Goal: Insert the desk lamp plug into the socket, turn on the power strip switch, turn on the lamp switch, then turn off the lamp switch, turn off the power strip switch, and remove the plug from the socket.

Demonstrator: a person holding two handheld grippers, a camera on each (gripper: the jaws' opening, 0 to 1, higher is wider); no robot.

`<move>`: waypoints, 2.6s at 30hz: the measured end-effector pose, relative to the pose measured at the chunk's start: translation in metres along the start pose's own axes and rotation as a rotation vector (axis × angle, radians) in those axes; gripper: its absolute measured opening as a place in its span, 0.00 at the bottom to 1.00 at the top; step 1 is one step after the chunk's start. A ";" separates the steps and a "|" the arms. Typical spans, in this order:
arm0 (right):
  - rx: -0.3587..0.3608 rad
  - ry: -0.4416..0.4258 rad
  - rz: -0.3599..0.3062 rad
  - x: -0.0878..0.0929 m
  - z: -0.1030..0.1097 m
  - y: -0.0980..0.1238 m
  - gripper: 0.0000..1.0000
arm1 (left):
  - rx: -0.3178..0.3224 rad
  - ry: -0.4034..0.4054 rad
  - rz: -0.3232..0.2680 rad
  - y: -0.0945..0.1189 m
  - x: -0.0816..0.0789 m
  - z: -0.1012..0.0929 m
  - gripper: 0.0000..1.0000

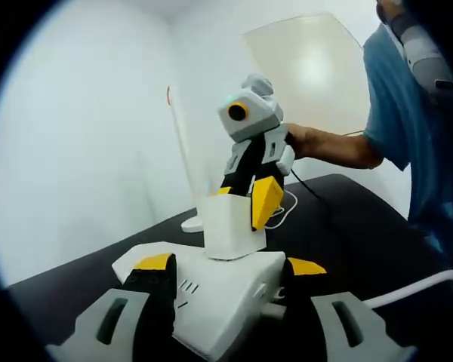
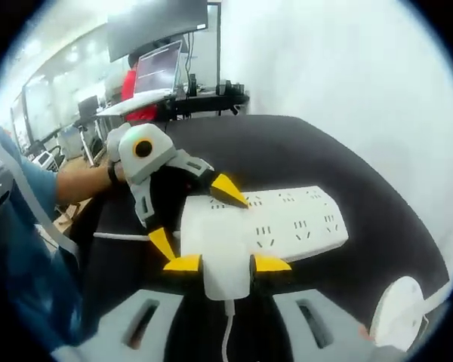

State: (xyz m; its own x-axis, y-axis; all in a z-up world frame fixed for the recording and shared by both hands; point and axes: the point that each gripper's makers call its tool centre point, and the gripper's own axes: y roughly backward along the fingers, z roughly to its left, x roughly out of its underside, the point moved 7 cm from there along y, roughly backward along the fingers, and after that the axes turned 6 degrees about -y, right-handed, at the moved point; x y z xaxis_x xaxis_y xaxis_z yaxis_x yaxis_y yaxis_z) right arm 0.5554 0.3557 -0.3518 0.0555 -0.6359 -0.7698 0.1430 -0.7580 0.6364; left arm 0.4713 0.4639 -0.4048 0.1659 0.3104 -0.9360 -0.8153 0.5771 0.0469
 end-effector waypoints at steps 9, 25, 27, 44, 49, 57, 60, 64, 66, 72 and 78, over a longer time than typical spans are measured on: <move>0.021 0.053 0.137 -0.016 0.006 -0.001 0.23 | 0.003 0.007 -0.002 0.001 0.003 0.002 0.54; 0.030 0.123 0.386 -0.044 0.006 -0.006 0.23 | -0.008 0.021 -0.004 0.005 0.006 0.008 0.55; 0.033 0.118 0.358 -0.040 0.006 -0.003 0.23 | -0.008 0.020 -0.006 0.004 0.006 0.007 0.55; 0.033 0.023 0.065 -0.002 0.002 0.009 0.22 | 0.003 0.008 -0.001 0.001 0.003 0.003 0.54; 0.018 -0.008 -0.033 0.007 0.000 0.010 0.22 | 0.003 0.006 -0.001 0.000 0.002 0.002 0.54; 0.028 0.020 -0.011 0.002 0.000 0.009 0.22 | 0.003 0.007 -0.002 0.000 0.002 0.001 0.54; 0.036 0.046 0.084 -0.008 0.003 0.007 0.22 | 0.004 0.011 -0.002 0.000 0.002 0.001 0.54; 0.042 0.105 0.230 -0.023 0.005 0.005 0.22 | 0.004 0.012 -0.002 0.000 0.003 0.002 0.54; 0.042 0.110 0.244 -0.029 0.006 0.003 0.22 | 0.004 0.009 -0.002 0.000 0.004 0.002 0.54; 0.049 0.126 0.396 -0.039 0.007 0.000 0.22 | 0.003 0.003 0.002 0.000 0.004 0.001 0.53; 0.033 0.082 0.300 -0.035 0.004 0.005 0.22 | 0.002 0.005 -0.005 0.000 0.003 0.001 0.53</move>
State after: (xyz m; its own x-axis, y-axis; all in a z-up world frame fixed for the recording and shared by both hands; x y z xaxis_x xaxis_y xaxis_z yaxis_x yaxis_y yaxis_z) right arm 0.5502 0.3738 -0.3216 0.1705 -0.8192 -0.5476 0.0758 -0.5432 0.8362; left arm 0.4727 0.4655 -0.4075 0.1671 0.3035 -0.9381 -0.8133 0.5802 0.0429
